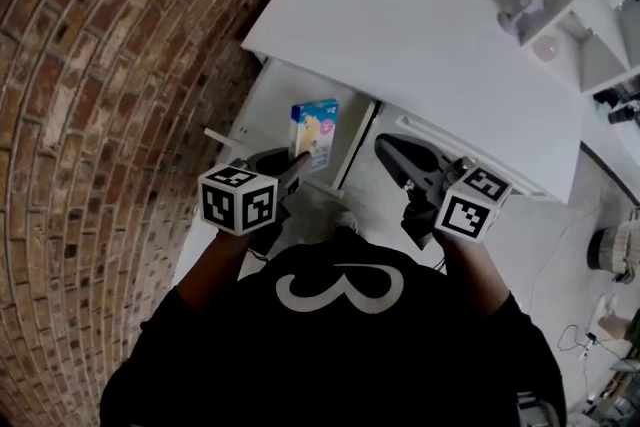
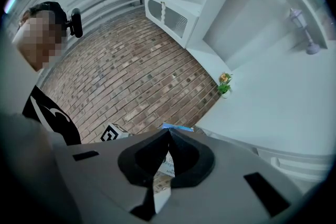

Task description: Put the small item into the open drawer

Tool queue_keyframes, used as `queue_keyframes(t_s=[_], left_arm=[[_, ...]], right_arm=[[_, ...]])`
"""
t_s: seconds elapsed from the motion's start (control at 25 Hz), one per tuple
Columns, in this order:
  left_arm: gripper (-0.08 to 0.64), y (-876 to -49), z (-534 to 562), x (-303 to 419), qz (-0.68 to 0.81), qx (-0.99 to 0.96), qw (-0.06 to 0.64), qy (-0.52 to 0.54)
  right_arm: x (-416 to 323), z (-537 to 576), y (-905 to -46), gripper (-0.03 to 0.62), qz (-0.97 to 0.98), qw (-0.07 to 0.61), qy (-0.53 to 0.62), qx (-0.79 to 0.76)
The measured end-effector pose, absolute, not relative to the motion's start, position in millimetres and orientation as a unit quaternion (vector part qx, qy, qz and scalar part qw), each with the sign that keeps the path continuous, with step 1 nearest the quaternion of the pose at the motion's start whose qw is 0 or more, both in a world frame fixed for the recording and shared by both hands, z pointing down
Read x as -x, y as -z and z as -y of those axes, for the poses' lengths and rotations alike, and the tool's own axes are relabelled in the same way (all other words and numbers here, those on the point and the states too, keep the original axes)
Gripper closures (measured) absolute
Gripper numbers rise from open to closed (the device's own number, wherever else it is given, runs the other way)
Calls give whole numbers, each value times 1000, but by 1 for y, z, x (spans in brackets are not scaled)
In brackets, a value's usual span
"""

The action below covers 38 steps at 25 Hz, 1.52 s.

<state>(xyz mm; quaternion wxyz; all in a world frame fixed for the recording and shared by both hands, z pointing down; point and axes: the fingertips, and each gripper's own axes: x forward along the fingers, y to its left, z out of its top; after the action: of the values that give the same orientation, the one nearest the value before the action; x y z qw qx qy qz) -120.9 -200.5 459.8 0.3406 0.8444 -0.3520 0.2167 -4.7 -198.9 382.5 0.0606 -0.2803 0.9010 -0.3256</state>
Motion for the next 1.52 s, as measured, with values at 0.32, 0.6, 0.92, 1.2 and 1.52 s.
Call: queue_keyframes(t_s=[0.32, 0.6, 0.92, 1.2, 1.52], left_arm=[[486, -496, 222, 110, 340, -836, 337, -268], [486, -535, 239, 111, 320, -823, 336, -328], [486, -586, 260, 108, 289, -803, 346, -390], [486, -624, 278, 107, 266, -788, 341, -438], [486, -668, 303, 104, 234, -772, 319, -497]], right_arm=[[-10, 194, -385, 583, -897, 63, 321, 296], [-23, 194, -385, 583, -888, 66, 317, 327], [-45, 199, -390, 583, -866, 73, 321, 376], [-52, 207, -409, 583, -845, 75, 343, 404], [-55, 212, -427, 583, -827, 80, 358, 427]])
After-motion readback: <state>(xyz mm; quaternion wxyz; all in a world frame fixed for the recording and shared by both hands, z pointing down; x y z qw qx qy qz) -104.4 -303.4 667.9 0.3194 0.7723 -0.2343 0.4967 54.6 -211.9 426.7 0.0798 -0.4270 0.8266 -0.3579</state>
